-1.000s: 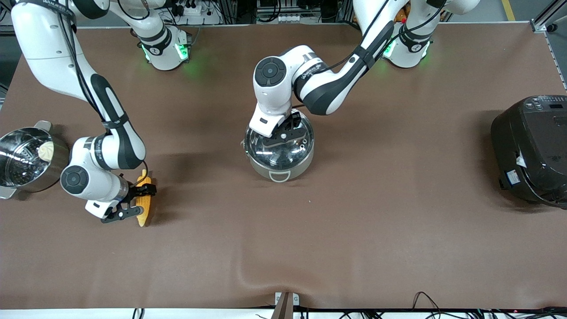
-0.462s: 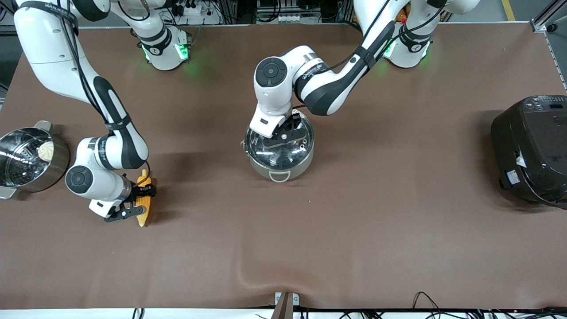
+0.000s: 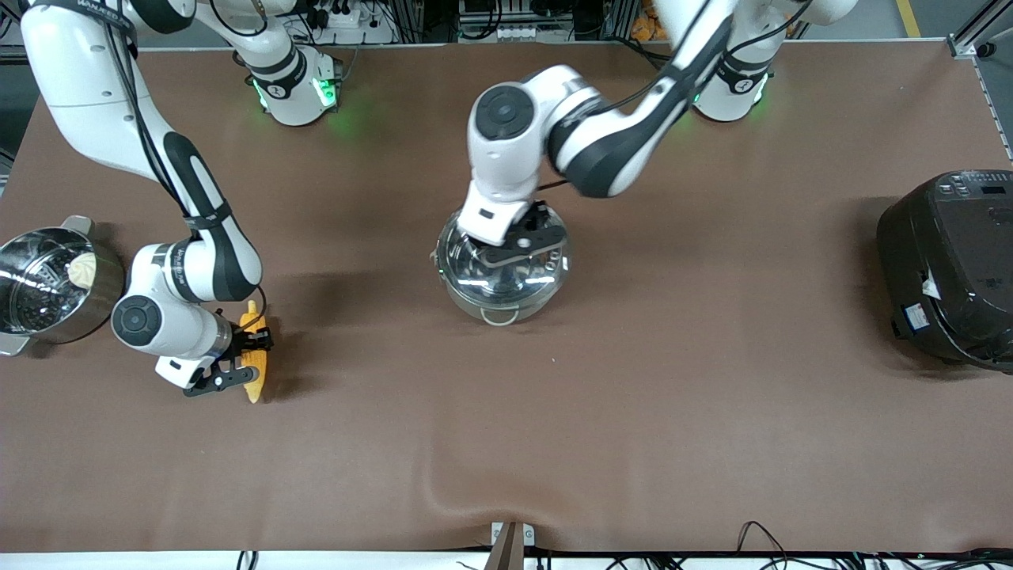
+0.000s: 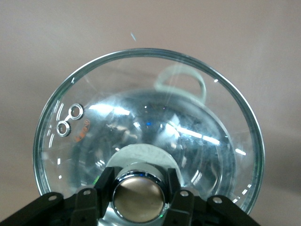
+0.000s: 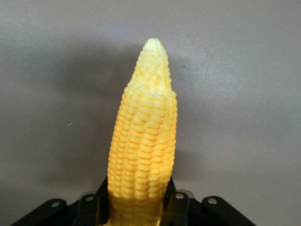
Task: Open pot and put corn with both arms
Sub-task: 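Lift the glass lid off the pot with the left gripper and set it down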
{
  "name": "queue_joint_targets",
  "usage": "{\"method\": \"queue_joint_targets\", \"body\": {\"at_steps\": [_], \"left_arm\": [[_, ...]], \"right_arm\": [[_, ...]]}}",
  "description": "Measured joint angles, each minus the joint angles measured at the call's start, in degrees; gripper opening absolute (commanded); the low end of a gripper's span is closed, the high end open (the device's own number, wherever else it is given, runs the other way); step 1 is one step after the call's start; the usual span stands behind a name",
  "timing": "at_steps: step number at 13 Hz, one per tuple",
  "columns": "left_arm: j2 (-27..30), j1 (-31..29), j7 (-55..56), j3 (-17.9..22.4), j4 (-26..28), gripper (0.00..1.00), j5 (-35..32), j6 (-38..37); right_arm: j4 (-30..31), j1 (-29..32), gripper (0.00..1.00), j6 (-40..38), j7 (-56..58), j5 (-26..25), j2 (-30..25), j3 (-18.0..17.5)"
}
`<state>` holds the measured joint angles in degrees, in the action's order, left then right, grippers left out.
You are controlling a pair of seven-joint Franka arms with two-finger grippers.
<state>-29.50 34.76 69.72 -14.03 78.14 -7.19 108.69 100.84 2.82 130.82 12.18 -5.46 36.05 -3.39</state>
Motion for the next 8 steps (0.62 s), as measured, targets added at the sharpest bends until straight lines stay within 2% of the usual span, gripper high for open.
{"method": "queue_joint_targets", "body": {"at_steps": [2,4,8], "left_arm": [[5.5,-5.0,-2.4,0.0,0.2,0.0,-0.1,-4.7],[10.1,-11.4,-9.0,0.0,2.7,0.0,-0.1,-6.5],[12.8,-25.2,-23.0,0.0,10.4,0.0,0.4,-6.2]], "right_arm": [[-0.2,0.0,0.0,-2.4,0.1,0.0,-2.1,-0.4],[-0.3,-0.1,0.0,-4.6,0.1,0.0,-4.0,-2.0],[-0.6,-0.4,0.0,-7.3,-0.4,1.0,-7.1,-7.2]]}}
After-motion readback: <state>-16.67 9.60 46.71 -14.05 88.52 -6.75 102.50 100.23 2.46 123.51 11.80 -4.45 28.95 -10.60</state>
